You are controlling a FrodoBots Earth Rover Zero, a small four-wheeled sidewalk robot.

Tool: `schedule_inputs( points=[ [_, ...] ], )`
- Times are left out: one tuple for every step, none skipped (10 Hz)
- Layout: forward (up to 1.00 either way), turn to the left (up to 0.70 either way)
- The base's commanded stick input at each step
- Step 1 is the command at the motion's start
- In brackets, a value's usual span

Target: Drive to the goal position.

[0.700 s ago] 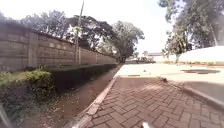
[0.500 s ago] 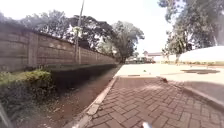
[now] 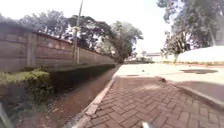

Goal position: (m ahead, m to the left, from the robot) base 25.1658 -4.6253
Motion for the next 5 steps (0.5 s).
schedule_inputs(
  points=[
    [0.00, -0.66],
    [0.00, -0.66],
    [0.00, -0.66],
    [0.00, -0.66],
    [0.00, -0.66]
  ],
)
